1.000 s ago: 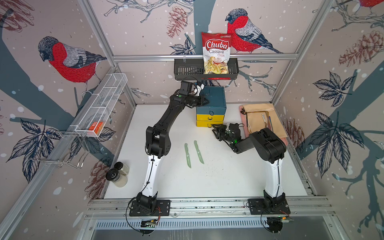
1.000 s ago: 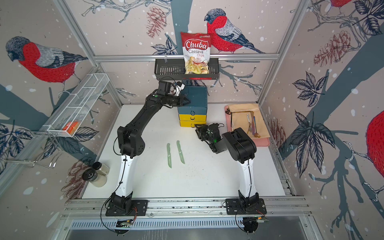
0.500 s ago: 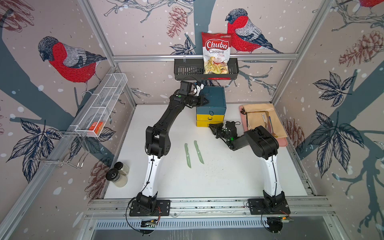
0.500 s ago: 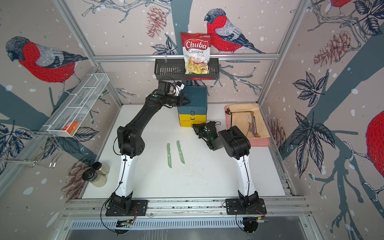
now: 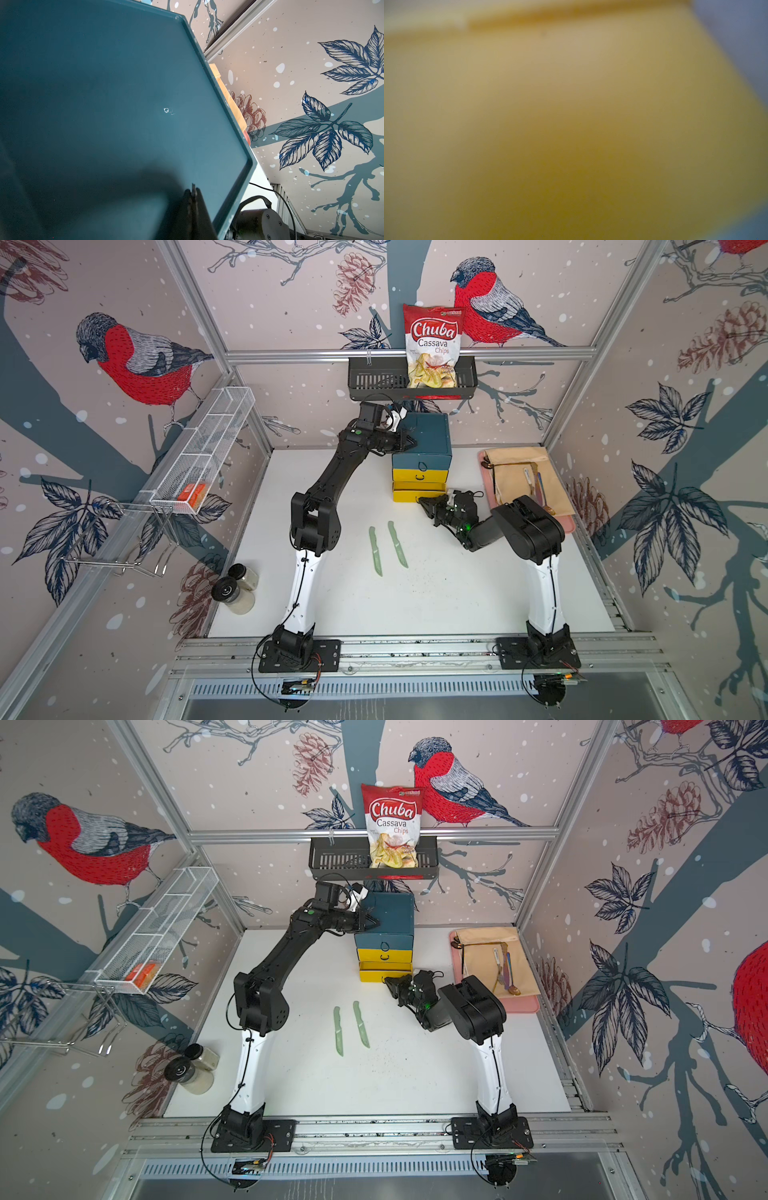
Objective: Place the fruit knives into the drawer by color
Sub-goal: Open the drawer in the storage box.
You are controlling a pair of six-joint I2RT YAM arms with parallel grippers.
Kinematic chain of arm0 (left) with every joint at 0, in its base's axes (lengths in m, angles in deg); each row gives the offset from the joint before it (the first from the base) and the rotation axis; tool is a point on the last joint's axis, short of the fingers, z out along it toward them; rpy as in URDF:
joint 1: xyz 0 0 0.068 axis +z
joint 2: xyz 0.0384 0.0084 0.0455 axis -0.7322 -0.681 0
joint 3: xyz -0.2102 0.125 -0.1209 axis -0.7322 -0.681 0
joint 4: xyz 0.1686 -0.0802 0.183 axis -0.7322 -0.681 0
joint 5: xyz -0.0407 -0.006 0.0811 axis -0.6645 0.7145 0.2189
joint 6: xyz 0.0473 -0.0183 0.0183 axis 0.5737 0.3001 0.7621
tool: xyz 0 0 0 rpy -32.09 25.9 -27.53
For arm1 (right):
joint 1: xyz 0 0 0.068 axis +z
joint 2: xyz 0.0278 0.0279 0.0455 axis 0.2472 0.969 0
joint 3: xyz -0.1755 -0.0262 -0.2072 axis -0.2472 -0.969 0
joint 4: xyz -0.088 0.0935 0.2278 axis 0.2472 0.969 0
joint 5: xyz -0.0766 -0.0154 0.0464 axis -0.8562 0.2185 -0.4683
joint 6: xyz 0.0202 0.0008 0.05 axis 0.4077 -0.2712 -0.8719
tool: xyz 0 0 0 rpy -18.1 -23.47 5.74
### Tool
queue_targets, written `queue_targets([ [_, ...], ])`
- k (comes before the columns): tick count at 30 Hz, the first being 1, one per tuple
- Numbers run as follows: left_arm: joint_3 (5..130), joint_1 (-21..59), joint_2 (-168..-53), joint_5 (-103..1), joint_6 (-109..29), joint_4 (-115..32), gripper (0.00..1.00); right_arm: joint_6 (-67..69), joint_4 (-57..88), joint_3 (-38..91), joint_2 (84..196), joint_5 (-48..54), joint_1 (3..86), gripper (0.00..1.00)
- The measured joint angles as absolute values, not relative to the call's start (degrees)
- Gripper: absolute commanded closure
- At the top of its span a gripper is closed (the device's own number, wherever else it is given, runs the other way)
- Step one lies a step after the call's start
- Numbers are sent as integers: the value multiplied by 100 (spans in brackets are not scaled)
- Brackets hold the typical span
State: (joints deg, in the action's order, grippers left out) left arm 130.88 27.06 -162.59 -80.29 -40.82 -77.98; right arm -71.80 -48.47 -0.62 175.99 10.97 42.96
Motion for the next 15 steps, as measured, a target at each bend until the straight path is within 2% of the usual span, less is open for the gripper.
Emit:
queue_targets([
  [15,13070,2711,-16246,-8044,-4084,-7798,100,-7344,-5441,-1417,16969,1058,4652,99],
])
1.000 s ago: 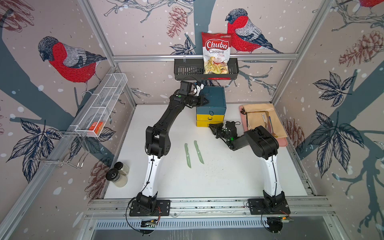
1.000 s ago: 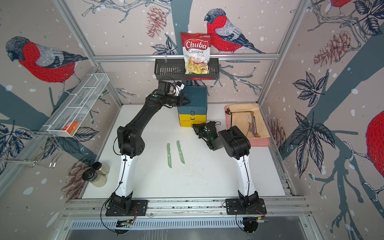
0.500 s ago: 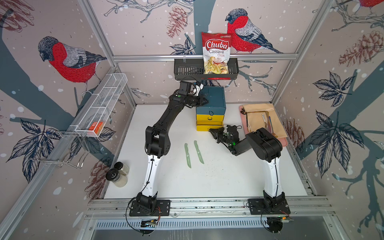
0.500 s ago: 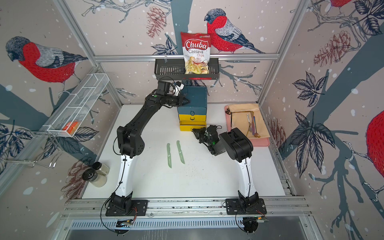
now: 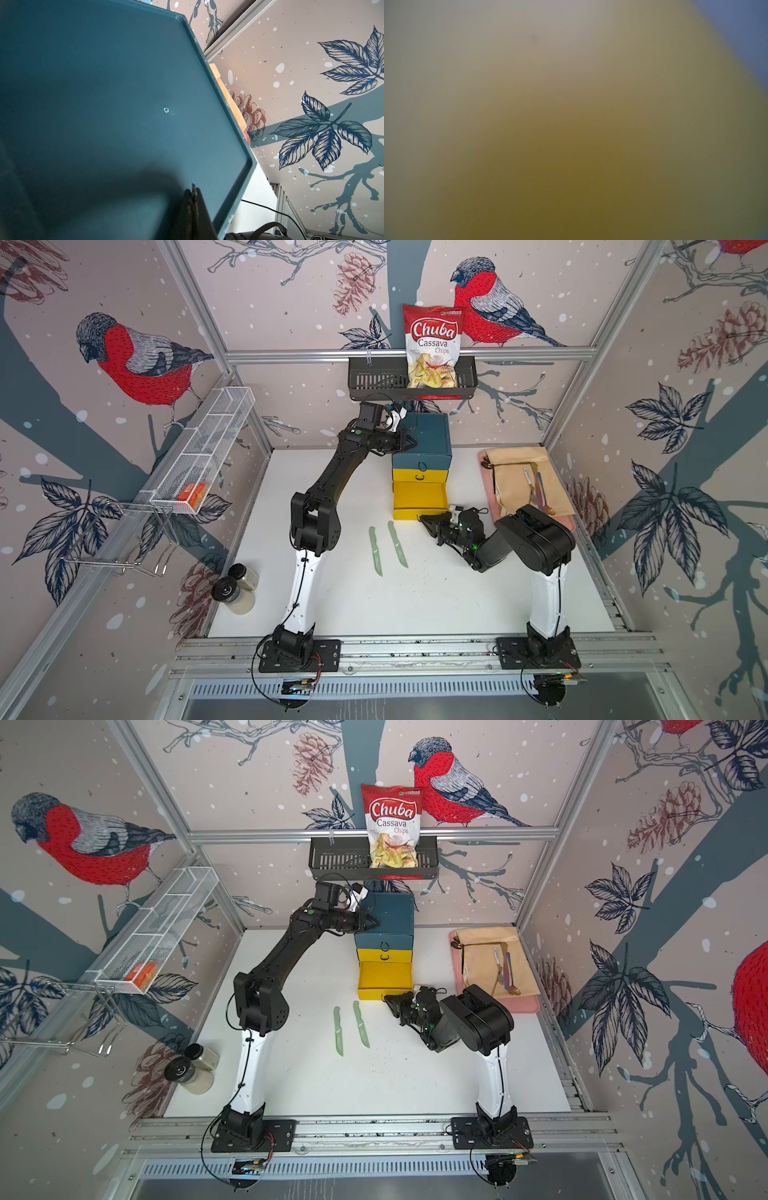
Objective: Place the fruit knives into the drawer by color
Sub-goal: Open the drawer in the storage box.
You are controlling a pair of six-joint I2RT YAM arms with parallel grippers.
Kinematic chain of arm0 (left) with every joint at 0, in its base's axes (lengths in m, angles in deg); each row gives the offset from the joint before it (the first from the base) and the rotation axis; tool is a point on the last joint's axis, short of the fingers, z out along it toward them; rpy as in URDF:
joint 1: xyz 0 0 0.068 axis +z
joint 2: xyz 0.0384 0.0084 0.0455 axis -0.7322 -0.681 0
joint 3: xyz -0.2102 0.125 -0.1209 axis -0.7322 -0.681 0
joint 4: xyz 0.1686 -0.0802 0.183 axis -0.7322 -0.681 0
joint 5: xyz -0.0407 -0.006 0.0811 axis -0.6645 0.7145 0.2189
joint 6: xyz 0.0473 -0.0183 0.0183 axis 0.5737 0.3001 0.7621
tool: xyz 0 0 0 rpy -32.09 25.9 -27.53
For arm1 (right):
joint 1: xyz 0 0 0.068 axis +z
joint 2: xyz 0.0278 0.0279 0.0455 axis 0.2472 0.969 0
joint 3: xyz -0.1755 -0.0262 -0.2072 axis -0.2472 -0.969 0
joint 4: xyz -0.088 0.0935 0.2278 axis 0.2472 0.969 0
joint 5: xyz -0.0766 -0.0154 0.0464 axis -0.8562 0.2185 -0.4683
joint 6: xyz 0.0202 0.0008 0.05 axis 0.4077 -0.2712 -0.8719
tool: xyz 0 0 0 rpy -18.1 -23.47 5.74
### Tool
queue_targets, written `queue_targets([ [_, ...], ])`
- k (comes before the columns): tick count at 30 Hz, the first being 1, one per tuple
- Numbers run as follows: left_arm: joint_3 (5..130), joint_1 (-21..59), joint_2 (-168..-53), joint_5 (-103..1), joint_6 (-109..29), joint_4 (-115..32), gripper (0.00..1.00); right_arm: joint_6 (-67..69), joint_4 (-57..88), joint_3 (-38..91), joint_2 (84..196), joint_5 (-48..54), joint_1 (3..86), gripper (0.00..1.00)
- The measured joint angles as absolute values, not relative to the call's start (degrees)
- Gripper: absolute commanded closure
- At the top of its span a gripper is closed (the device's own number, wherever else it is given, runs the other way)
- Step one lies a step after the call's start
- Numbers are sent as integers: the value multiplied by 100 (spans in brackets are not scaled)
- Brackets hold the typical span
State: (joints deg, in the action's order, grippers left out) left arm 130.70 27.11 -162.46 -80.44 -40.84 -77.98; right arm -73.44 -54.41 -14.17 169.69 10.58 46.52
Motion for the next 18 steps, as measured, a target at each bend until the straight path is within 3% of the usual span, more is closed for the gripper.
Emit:
queue_targets([
  [2,13059,2711,-16237,-8044,-4079,-7787,99,-7397,-5457,-1465,16936,1056,4672,98],
  [7,13035,2711,-16217,-8038,-4075,-7783,91,-7449,-5393,-1496,16834,1073,4726,63],
  [10,13016,2709,-16154,-8025,-4075,-7816,74,-7399,-5240,-1472,16626,1078,4729,52],
  [12,12983,2706,-16071,-8018,-4075,-7857,57,-7300,-5122,-1474,16408,1078,4731,46],
  [16,12830,2706,-15813,-7878,-4071,-8034,40,-7150,-4812,-1568,15909,1071,4761,41],
  [18,12670,2709,-15649,-7802,-4066,-8074,36,-7023,-4554,-1616,15621,1073,4774,41],
])
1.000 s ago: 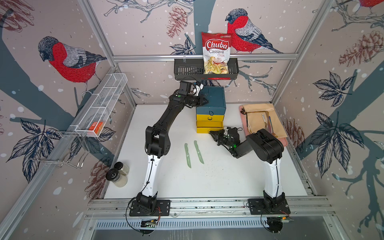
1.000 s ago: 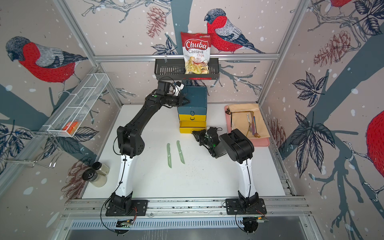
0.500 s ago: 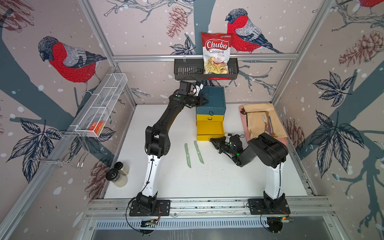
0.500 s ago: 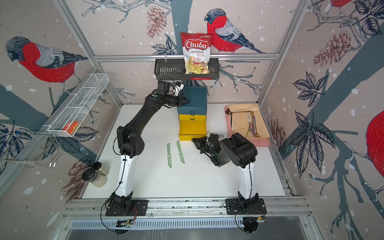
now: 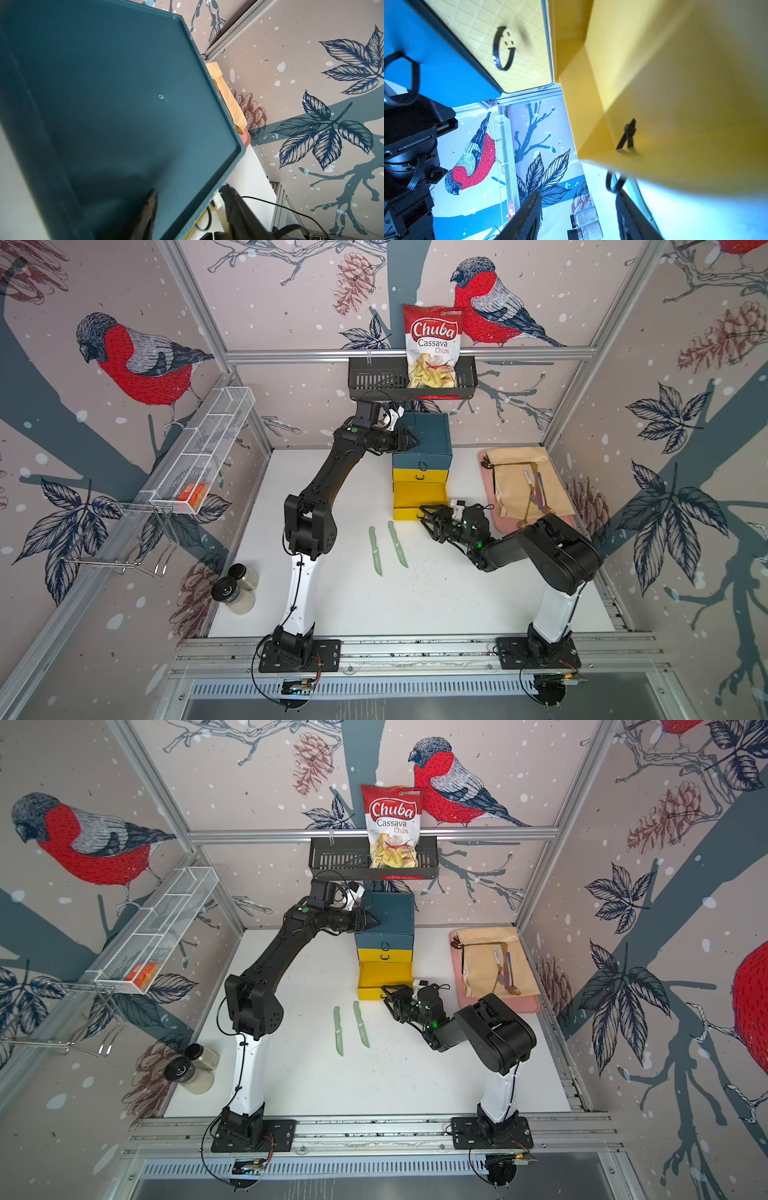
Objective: Place the fruit knives into the drawer by color
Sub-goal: Open the drawer in the storage box, then pick up the fruit knife from the center of the board.
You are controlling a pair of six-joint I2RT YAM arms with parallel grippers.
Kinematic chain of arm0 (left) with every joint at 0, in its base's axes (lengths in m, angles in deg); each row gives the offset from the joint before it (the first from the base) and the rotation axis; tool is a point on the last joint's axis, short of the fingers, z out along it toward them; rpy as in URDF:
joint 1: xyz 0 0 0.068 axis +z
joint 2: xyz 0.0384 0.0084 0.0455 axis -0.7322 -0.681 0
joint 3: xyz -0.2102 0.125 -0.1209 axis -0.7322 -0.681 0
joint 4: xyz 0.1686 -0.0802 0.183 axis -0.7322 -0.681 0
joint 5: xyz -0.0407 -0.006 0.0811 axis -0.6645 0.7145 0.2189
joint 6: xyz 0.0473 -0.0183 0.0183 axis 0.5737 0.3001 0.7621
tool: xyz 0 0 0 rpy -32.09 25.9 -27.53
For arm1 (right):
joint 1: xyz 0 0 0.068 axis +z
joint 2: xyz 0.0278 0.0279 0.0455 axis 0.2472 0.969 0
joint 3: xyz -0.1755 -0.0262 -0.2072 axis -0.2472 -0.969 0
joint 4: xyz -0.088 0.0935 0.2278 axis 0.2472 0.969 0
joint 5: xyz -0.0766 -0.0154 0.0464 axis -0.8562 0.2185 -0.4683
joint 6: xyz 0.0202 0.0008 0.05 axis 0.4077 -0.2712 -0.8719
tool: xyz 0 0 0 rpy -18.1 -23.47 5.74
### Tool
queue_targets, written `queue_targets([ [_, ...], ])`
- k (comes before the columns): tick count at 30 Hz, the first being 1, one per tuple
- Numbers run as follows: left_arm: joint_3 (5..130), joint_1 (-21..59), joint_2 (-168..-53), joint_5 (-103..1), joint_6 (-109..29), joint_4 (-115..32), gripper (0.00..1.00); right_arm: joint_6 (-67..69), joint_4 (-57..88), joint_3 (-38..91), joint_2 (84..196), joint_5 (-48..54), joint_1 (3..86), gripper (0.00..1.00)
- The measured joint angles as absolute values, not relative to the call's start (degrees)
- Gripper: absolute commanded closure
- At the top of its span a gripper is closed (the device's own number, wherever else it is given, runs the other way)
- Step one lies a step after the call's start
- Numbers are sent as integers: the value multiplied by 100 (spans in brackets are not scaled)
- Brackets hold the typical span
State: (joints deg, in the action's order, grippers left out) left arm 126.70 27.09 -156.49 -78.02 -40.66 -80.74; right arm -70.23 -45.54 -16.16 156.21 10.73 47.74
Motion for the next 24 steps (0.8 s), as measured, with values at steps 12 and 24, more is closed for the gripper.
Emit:
queue_targets([
  [12,10596,2816,-13839,-7483,-4044,-8214,3,-5211,-1599,-510,14429,1049,5244,39],
  [24,6854,3450,-11007,-7666,-4186,-7398,3,-2704,2252,1966,15297,343,6007,42],
])
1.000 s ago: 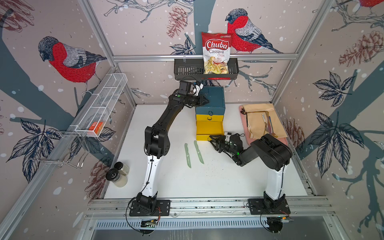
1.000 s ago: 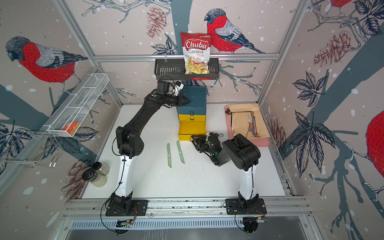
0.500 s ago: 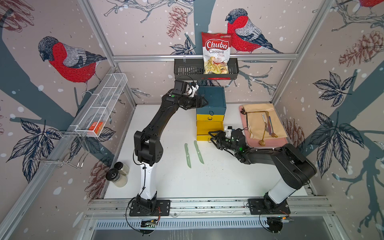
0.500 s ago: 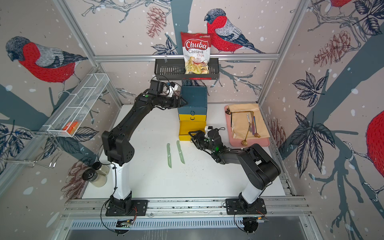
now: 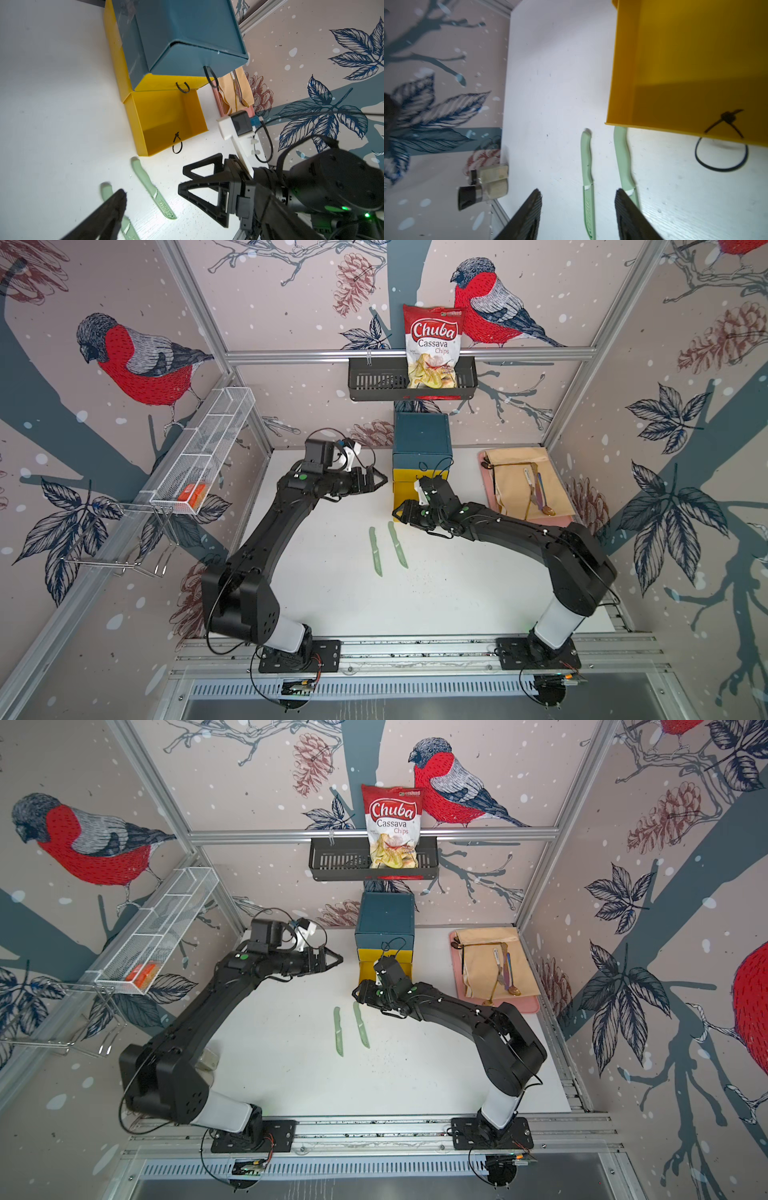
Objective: Place the fruit knives into the drawer by color
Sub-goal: Pick up the fruit knife from the center of the board.
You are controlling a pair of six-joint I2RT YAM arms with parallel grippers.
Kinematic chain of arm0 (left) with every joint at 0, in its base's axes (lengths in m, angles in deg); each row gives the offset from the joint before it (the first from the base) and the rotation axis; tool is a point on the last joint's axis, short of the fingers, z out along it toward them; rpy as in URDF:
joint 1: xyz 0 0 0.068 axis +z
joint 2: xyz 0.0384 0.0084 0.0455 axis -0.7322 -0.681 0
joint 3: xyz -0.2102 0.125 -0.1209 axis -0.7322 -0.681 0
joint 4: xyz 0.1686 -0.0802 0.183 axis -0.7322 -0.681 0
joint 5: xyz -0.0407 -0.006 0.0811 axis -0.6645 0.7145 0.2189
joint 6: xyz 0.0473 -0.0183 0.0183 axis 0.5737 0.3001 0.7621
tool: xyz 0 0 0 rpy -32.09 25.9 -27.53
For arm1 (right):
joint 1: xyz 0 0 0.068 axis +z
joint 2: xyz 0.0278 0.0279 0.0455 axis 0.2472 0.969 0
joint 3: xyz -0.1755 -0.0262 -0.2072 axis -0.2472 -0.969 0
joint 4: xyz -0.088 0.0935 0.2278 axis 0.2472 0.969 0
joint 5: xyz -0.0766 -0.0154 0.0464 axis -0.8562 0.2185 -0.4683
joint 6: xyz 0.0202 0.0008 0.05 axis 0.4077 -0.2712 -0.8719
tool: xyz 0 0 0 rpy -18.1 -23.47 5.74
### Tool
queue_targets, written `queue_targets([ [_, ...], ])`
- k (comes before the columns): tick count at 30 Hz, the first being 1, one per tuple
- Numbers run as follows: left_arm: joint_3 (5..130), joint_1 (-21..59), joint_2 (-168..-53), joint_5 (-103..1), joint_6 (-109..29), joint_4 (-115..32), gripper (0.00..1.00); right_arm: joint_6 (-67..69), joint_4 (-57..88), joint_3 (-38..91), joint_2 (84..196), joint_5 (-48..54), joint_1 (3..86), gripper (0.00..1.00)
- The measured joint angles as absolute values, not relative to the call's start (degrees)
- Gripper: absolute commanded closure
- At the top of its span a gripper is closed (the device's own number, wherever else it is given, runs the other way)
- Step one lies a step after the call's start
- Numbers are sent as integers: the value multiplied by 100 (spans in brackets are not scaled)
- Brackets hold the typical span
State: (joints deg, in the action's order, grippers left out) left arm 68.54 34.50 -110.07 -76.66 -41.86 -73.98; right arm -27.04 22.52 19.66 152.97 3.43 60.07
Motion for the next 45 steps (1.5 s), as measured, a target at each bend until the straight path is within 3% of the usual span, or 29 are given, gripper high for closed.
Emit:
queue_targets([
  [16,3798,3526,-8517,-7745,-4180,-7344,3,-1084,5024,4277,17356,-745,6645,45],
  [30,3715,3530,-8533,-7756,-4202,-7311,3,-538,5728,4707,17822,-1053,6676,53],
  [45,3685,3530,-8651,-7767,-4219,-7221,3,-236,5977,5088,18086,-1220,6840,69],
])
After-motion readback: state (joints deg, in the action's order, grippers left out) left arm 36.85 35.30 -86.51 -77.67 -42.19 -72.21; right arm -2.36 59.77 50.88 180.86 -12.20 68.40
